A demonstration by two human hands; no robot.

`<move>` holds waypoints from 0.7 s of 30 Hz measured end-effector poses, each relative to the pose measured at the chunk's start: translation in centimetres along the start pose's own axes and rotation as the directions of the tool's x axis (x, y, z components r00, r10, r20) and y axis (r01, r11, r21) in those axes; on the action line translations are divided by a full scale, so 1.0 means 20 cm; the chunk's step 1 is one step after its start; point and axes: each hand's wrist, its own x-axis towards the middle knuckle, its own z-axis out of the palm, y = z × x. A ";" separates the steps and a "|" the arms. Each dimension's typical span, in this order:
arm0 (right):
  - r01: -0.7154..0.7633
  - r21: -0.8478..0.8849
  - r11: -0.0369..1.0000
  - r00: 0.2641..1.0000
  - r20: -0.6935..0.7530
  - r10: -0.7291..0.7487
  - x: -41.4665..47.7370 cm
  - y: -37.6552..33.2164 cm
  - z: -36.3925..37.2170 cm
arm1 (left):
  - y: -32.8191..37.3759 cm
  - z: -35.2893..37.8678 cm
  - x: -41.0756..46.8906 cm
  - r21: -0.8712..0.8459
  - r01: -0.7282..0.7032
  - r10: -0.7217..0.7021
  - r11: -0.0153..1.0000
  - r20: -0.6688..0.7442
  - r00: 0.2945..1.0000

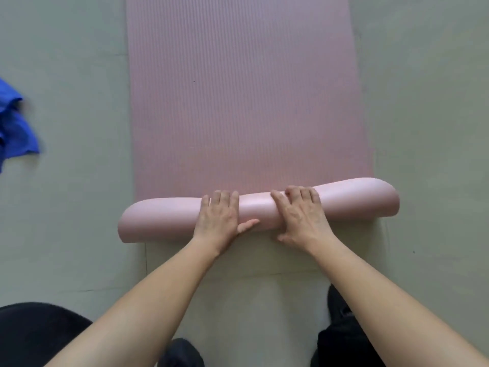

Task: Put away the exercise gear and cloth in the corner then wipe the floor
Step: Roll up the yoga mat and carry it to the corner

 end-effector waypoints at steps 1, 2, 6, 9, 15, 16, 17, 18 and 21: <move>0.003 0.008 1.000 1.000 0.019 -0.003 0.06 0.01 -0.03 | -0.03 -0.01 0.04 -0.008 -0.037 0.037 0.999 -0.042 0.998; 0.005 0.026 1.000 0.999 0.045 -0.007 0.12 0.03 -0.06 | -0.05 -0.03 0.08 -0.024 -0.065 0.064 0.998 -0.068 0.996; -0.060 0.209 0.976 0.972 0.236 0.010 0.28 0.11 -0.21 | -0.14 -0.13 0.24 -0.123 -0.055 0.062 0.991 0.058 0.996; -0.080 0.247 0.966 0.962 0.274 0.010 0.29 0.11 -0.26 | -0.16 -0.19 0.29 -0.253 0.046 0.036 0.966 0.310 0.950; 0.028 0.035 0.999 0.997 -0.078 -0.025 0.17 0.02 -0.12 | -0.14 -0.16 0.31 -0.144 0.045 -0.016 0.989 0.201 0.979; 0.032 0.030 0.999 0.995 -0.097 -0.029 0.17 0.02 -0.12 | -0.13 -0.15 0.32 -0.111 0.063 -0.047 0.992 0.146 0.988; 0.032 0.057 0.998 0.995 -0.093 -0.027 0.18 0.03 -0.12 | -0.12 -0.15 0.33 -0.105 0.075 -0.068 0.992 0.073 0.995; 0.030 0.113 0.993 0.997 -0.075 -0.021 0.20 0.05 -0.14 | -0.11 -0.15 0.33 -0.117 0.070 -0.073 0.991 -0.019 0.997; -0.001 0.293 0.956 0.999 -0.039 0.013 0.26 0.12 -0.22 | -0.11 -0.14 0.26 -0.120 0.017 -0.058 0.993 -0.353 0.934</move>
